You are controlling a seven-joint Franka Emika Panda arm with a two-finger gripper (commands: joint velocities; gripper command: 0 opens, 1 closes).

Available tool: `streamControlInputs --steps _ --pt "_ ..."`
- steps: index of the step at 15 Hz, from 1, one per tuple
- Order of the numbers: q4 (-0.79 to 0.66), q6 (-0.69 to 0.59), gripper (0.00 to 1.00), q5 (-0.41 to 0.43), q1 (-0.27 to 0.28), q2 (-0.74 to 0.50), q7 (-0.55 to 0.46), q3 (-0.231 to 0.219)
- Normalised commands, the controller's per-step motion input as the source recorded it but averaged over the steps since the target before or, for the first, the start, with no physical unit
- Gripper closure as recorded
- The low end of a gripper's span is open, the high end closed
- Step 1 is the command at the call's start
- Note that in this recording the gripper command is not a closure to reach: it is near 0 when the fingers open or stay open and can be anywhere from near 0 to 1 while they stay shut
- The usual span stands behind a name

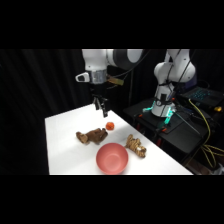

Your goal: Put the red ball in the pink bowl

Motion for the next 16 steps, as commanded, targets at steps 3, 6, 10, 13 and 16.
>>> streamControlInputs --steps 3,6,10,13,16 --pt "0.1 0.02 0.0 -0.2 -0.006 0.02 0.1 0.002" --pt "0.15 0.11 0.0 -0.257 -0.027 0.07 0.12 -0.03" --pt "0.03 0.23 0.0 -0.051 -0.096 0.13 -0.01 -0.069" --pt "-0.11 0.24 0.0 0.053 -0.103 0.09 -0.01 -0.066" --pt "-0.19 0.21 0.0 0.098 -0.069 -0.01 0.02 -0.039"
